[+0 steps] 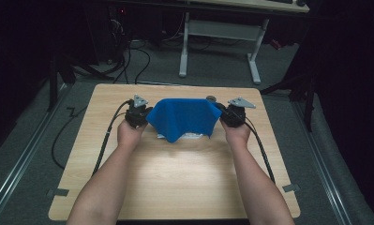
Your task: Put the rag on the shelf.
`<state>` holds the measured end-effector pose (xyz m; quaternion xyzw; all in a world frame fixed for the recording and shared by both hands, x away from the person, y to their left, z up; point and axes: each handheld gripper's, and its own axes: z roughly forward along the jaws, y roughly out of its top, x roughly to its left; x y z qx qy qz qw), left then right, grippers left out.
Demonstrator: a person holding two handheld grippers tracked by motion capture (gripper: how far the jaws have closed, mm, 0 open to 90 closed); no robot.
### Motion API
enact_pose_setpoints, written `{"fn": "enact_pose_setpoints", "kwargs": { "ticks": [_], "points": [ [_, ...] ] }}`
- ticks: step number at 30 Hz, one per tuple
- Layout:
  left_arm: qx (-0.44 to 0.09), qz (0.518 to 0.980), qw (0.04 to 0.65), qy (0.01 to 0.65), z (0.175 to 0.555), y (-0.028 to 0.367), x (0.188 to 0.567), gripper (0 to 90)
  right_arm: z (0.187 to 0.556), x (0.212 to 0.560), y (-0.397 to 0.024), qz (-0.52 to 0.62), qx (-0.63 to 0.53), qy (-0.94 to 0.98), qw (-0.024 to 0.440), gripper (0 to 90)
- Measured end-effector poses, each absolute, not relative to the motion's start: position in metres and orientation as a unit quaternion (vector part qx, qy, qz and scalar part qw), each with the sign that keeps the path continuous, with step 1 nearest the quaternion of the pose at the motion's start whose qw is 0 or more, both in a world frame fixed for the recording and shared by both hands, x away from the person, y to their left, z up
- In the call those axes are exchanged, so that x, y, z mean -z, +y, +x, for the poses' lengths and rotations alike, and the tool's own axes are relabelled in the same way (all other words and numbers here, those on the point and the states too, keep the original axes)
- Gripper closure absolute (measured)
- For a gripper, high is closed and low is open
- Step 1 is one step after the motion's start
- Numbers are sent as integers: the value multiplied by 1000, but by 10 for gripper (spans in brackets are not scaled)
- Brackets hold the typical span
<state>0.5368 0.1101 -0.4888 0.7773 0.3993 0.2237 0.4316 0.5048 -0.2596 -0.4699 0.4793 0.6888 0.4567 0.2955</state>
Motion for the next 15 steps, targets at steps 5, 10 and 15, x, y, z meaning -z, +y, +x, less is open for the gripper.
{"fn": "enact_pose_setpoints", "kwargs": {
  "ticks": [5, 10, 15],
  "points": [
    [-223, 780, 428, 398, 536, 110, 493, 844, 504, 478, -260, 487, -452, 690, 287, 876],
    [-214, 779, 431, 402, 536, 110, 497, 814, 505, 481, -259, 490, -449, 692, 283, 861],
    [-213, 770, 432, 419, 535, 114, 500, 658, 505, 483, -260, 503, -445, 687, 278, 704]
  ]
}}
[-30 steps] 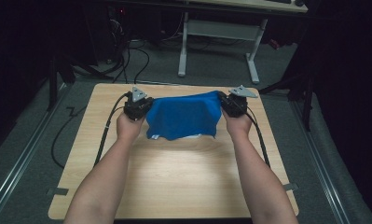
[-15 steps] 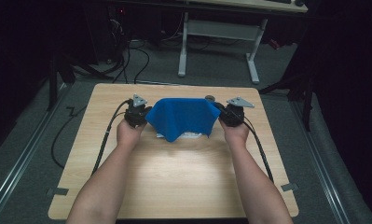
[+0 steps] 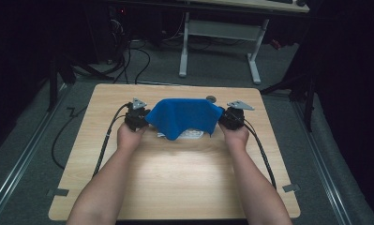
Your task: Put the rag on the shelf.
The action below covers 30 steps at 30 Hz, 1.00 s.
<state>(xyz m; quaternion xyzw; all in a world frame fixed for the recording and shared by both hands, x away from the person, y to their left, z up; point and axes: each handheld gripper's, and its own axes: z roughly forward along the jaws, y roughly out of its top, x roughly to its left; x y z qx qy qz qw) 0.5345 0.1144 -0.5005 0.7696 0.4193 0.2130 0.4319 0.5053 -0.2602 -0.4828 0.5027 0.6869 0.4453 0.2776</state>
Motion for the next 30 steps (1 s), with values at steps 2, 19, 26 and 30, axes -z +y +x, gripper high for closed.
{"fn": "enact_pose_setpoints", "kwargs": {
  "ticks": [2, 19, 26, 30],
  "points": [
    [-224, 766, 425, 427, 533, 116, 501, 585, 504, 482, -264, 514, -446, 679, 276, 616],
    [-233, 759, 415, 444, 527, 126, 502, 580, 493, 485, -289, 543, -426, 667, 279, 585],
    [-255, 752, 409, 450, 520, 139, 500, 571, 487, 489, -293, 544, -414, 673, 283, 585],
    [-261, 746, 414, 452, 512, 143, 499, 567, 482, 484, -291, 532, -410, 680, 295, 589]
  ]
}}
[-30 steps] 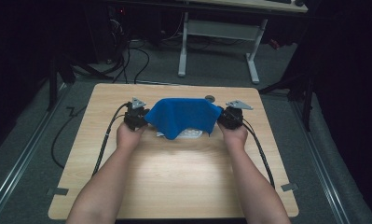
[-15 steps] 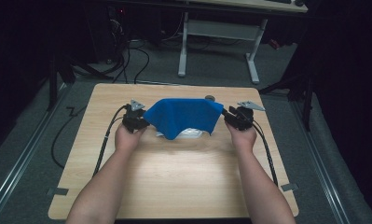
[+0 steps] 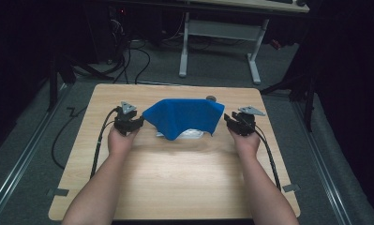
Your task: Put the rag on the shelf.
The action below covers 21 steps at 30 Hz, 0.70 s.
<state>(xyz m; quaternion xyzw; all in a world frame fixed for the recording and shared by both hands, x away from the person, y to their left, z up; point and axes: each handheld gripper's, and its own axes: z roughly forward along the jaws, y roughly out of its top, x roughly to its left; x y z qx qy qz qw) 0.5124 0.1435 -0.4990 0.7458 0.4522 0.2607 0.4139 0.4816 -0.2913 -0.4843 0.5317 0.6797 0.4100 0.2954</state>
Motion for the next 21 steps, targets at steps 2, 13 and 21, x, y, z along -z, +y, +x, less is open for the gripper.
{"fn": "enact_pose_setpoints", "kwargs": {
  "ticks": [2, 13, 21],
  "points": [
    [-263, 745, 416, 450, 508, 145, 498, 566, 478, 483, -291, 526, -415, 678, 304, 595],
    [-275, 747, 410, 445, 481, 147, 488, 533, 456, 471, -294, 516, -395, 684, 331, 600],
    [-256, 750, 416, 446, 454, 150, 481, 489, 427, 461, -296, 495, -390, 695, 345, 520]
  ]
}}
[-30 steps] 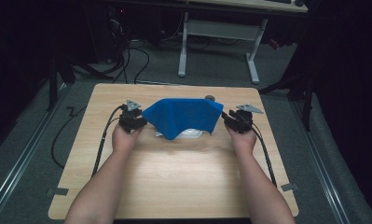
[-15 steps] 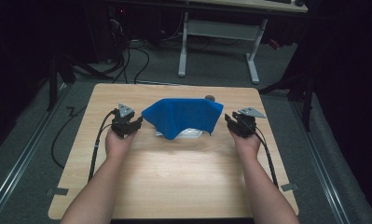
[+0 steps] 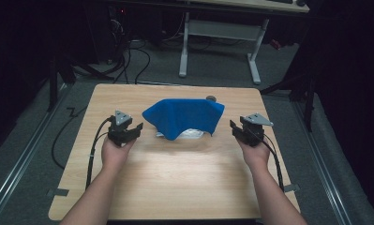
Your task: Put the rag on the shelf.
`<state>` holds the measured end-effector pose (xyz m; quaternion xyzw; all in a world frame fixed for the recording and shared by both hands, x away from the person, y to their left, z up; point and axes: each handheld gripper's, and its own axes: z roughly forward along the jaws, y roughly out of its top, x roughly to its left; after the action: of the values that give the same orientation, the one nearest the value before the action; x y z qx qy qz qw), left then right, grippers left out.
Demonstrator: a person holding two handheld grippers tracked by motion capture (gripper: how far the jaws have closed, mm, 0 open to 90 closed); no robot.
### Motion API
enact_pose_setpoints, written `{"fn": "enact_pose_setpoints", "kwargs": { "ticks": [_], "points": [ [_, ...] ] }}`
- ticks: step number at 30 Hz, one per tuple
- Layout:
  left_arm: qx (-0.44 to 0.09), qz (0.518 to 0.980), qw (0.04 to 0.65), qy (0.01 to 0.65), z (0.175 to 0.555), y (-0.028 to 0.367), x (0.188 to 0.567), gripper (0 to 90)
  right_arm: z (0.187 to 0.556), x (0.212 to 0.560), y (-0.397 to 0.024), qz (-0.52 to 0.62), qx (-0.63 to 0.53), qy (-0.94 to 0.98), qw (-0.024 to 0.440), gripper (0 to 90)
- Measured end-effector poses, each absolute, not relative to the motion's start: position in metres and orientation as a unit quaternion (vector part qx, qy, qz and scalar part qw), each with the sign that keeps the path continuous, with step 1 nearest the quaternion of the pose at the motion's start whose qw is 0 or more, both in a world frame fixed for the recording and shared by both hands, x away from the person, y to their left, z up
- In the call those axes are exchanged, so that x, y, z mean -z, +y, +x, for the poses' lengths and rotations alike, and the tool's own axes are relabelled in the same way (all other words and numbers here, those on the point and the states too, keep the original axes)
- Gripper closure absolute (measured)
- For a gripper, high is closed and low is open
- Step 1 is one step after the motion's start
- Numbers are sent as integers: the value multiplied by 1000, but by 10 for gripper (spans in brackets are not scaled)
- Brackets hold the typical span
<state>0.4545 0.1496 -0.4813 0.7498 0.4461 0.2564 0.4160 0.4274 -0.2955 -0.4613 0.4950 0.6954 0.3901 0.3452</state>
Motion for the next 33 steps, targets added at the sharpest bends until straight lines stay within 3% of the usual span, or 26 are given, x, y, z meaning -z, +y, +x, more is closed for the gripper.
{"fn": "enact_pose_setpoints", "kwargs": {
  "ticks": [12, 21, 27, 30, 33],
  "points": [
    [-261, 758, 413, 433, 408, 155, 479, 447, 380, 454, -304, 489, -397, 697, 343, 424],
    [-228, 765, 439, 413, 364, 148, 483, 386, 332, 452, -297, 466, -427, 696, 340, 378],
    [-200, 773, 456, 393, 317, 119, 501, 350, 303, 467, -272, 465, -438, 703, 314, 348],
    [-160, 803, 441, 368, 300, 99, 513, 364, 283, 488, -253, 453, -434, 716, 307, 351],
    [-192, 824, 413, 338, 296, 87, 515, 356, 271, 507, -235, 427, -413, 749, 294, 358]
  ]
}}
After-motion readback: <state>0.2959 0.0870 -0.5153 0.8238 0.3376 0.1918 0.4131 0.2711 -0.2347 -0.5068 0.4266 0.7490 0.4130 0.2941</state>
